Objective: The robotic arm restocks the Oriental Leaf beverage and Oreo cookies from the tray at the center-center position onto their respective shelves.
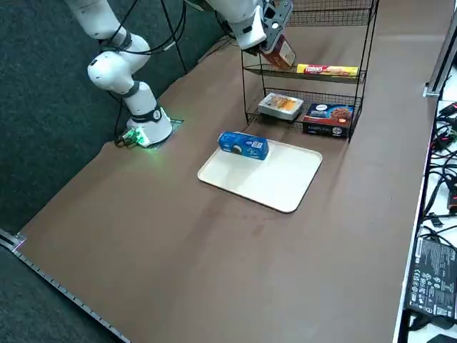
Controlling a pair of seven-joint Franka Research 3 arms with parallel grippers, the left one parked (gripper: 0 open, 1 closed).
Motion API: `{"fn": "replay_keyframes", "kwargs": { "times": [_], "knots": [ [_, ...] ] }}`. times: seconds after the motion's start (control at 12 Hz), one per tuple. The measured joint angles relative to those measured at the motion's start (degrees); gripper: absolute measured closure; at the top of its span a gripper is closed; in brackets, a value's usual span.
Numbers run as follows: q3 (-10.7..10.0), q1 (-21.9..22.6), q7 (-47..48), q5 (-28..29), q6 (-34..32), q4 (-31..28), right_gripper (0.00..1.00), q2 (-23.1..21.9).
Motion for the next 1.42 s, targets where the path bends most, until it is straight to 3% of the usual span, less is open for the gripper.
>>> {"fn": "replay_keyframes", "kwargs": {
  "times": [1.42],
  "knots": [
    [0.0, 4.1, 0.1, 0.9, 4.0, -2.9, 0.42, 1.0]
  ]
}}
